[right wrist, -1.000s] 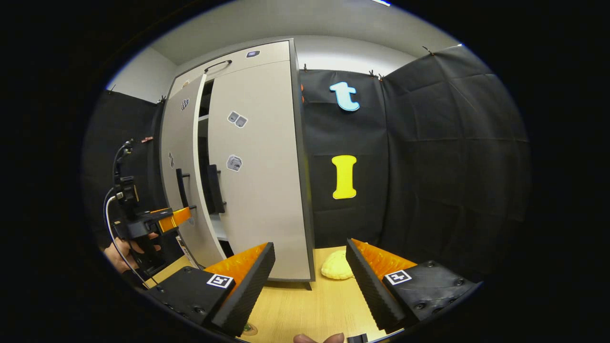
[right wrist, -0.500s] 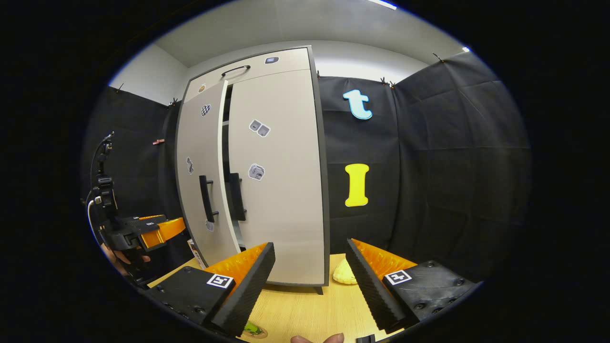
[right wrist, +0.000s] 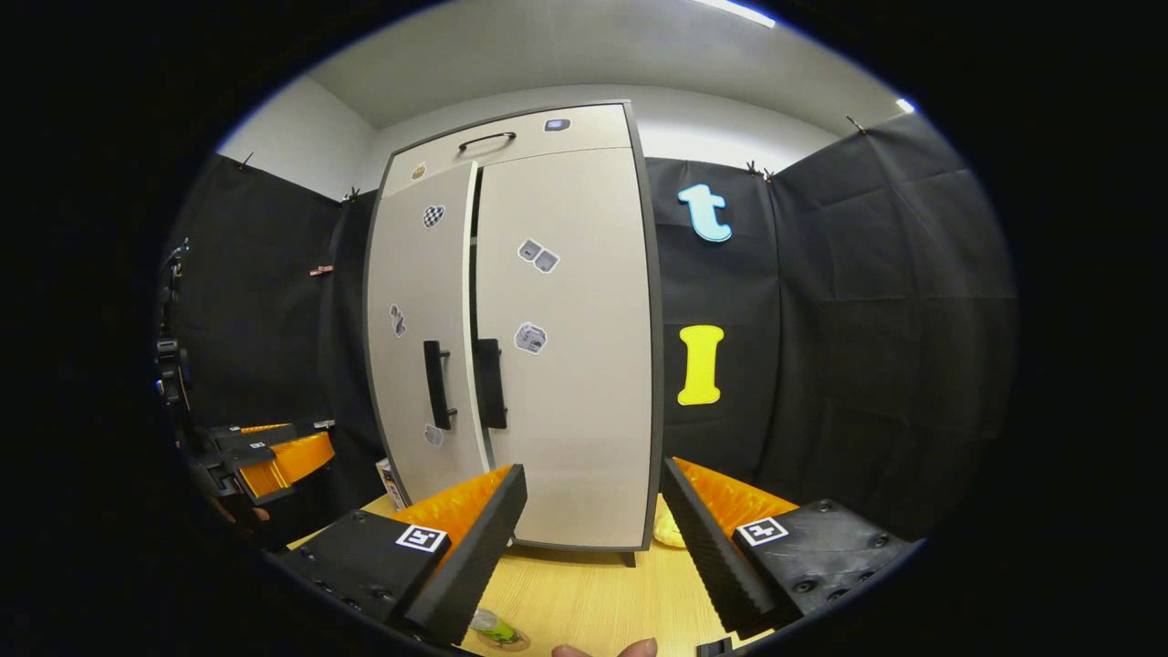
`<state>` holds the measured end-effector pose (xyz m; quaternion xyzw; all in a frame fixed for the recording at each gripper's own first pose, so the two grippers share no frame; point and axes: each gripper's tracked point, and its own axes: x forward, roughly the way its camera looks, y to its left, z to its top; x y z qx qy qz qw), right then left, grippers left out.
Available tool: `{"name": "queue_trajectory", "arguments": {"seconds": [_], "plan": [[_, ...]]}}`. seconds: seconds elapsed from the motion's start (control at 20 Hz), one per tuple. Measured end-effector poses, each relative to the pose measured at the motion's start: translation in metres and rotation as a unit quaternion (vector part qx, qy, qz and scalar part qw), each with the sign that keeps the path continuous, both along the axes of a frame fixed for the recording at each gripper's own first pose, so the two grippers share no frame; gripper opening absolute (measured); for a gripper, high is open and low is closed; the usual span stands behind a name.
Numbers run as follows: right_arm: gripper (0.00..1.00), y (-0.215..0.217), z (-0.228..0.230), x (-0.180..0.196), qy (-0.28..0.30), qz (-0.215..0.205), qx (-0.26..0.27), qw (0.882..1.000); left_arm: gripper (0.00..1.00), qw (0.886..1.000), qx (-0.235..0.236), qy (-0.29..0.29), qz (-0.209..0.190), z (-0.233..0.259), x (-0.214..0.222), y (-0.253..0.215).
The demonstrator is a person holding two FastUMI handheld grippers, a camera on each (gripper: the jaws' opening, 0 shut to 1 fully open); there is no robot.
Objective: Grasp the bottle in the cabinet with the left hand and place it on the coaster, then close the right door with the right hand and the left door with the left hand.
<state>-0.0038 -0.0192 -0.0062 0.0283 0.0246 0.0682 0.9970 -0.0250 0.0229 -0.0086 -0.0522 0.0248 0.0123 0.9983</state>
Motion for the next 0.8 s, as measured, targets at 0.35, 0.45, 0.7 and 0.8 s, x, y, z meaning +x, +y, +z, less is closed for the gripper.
{"name": "queue_trajectory", "arguments": {"seconds": [0.35,0.45,0.7,0.8], "plan": [[0.99,0.016,0.000,-0.009,-0.002,0.005,-0.005,1.000,0.95,1.000,-0.017,-0.003,-0.006,-0.002,-0.011,0.007],[0.99,0.018,0.000,-0.010,-0.002,0.006,-0.002,1.000,0.95,1.000,-0.015,-0.004,-0.007,-0.003,-0.012,0.008],[0.99,0.021,-0.001,-0.010,-0.002,0.010,-0.006,1.000,0.95,1.000,-0.014,-0.004,-0.009,-0.004,-0.009,0.010],[0.99,0.023,-0.001,-0.009,-0.002,0.012,-0.007,1.000,0.95,1.000,-0.015,-0.006,-0.010,-0.002,-0.009,0.010]]}}
